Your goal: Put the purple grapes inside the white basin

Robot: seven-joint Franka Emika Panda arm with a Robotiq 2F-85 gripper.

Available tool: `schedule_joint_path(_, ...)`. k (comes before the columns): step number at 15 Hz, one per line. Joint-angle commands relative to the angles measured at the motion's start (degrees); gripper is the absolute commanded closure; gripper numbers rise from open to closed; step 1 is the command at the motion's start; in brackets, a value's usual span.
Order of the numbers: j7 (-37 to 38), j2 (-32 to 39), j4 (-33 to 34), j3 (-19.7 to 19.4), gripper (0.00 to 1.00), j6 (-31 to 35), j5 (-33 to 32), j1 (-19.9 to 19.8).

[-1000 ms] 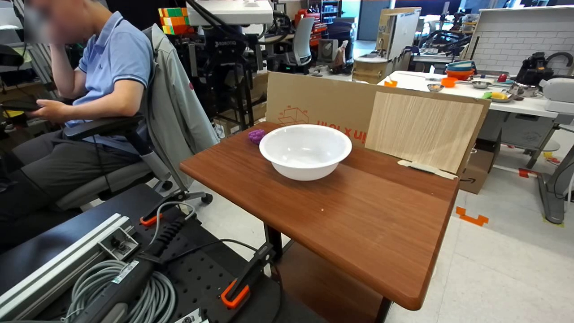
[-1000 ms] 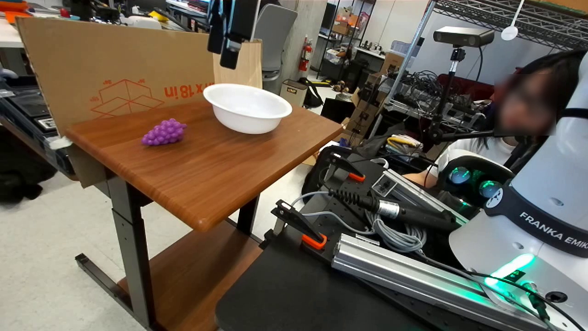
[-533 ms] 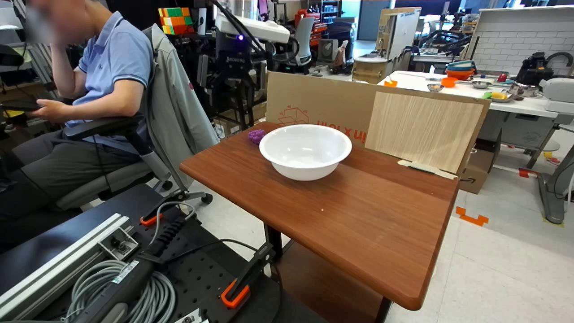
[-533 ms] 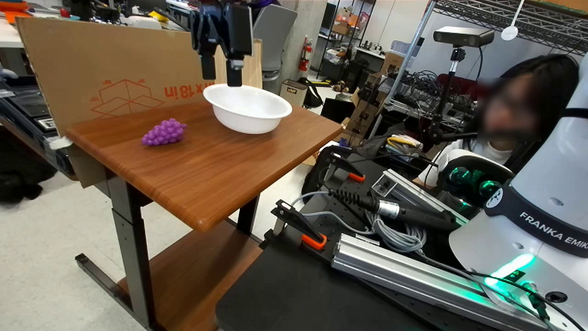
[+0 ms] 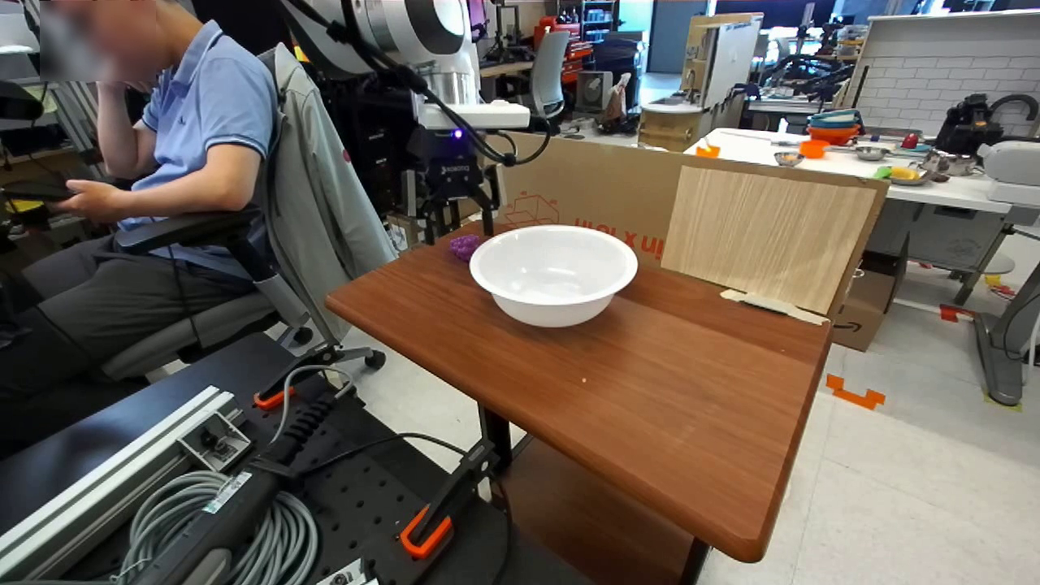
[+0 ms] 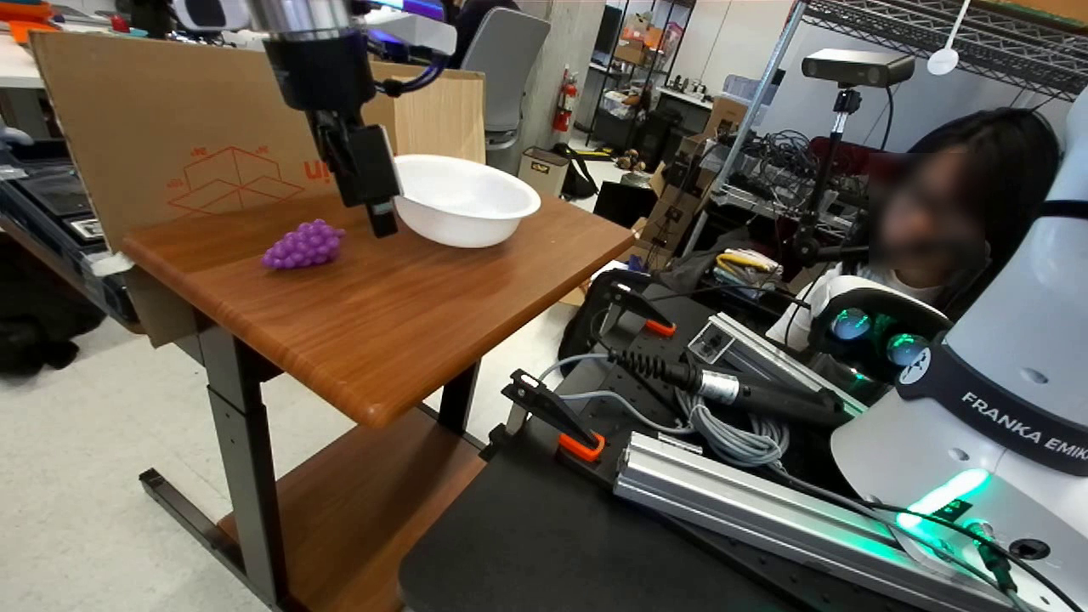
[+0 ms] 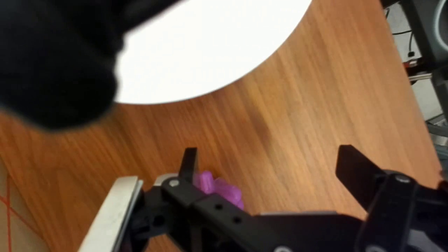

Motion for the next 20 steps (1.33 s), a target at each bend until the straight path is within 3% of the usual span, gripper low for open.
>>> schedule_joint_path(1,6.2,4.9,6.0,-0.3,0.0,1.8,-4.5,1.7)
schedule_joint_path(10,12.5,11.1,12.6,-0.2,0.0,0.4,-5.8,1.5)
schedule_joint_path(11,12.6,11.5,13.0,-0.1,0.23,0.4,-5.7,1.5)
schedule_joint_path(12,12.5,11.9,13.4,0.0,0.26,0.1,-5.6,1.4)
schedule_joint_path(19,14.1,13.0,14.6,0.6,0.79,0.8,-4.0,0.9)
schedule_joint_path(20,14.0,9.3,9.6,1.1,0.79,2.8,-3.3,-0.5)
